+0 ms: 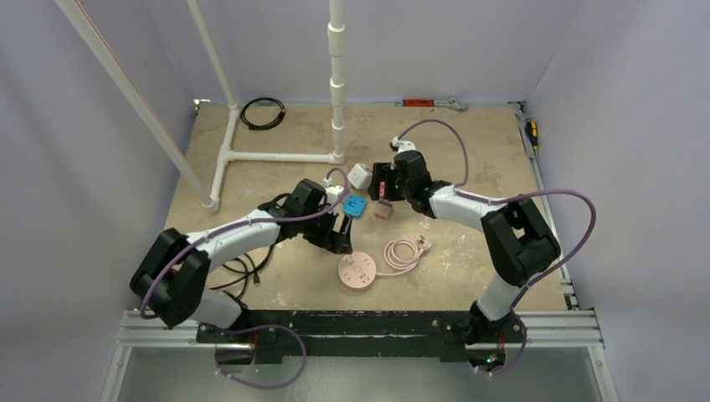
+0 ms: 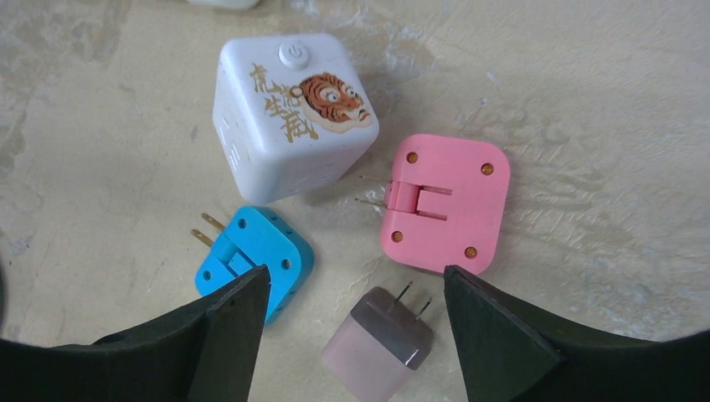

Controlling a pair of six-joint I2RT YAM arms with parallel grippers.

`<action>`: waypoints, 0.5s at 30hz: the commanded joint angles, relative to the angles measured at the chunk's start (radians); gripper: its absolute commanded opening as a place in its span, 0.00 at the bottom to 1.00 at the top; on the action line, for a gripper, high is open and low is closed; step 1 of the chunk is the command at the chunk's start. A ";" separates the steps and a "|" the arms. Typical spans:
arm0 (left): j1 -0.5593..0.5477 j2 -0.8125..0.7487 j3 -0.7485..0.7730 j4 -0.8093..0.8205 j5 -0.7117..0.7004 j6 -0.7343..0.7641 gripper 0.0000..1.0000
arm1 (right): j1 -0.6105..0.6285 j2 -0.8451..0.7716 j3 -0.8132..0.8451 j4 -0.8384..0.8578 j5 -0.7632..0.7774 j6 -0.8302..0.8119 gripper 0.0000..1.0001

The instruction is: Pull the plug off the socket

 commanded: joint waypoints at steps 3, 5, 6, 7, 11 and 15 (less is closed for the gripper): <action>0.007 -0.163 0.018 0.001 -0.229 0.025 0.87 | -0.008 -0.147 -0.024 -0.006 0.099 -0.029 0.83; 0.019 -0.211 0.016 -0.004 -0.302 0.012 0.87 | -0.007 -0.190 -0.042 -0.015 0.128 -0.036 0.87; 0.031 -0.236 0.016 -0.008 -0.340 0.002 0.87 | -0.008 -0.217 -0.053 -0.021 0.141 -0.041 0.88; 0.048 -0.259 0.015 -0.009 -0.364 -0.005 0.88 | -0.012 -0.242 -0.063 -0.024 0.146 -0.044 0.90; 0.145 -0.381 -0.001 0.006 -0.431 -0.037 0.91 | -0.053 -0.383 -0.129 -0.033 0.147 -0.048 0.95; 0.258 -0.471 0.002 0.010 -0.482 -0.043 0.94 | -0.127 -0.541 -0.194 -0.068 0.155 -0.047 0.99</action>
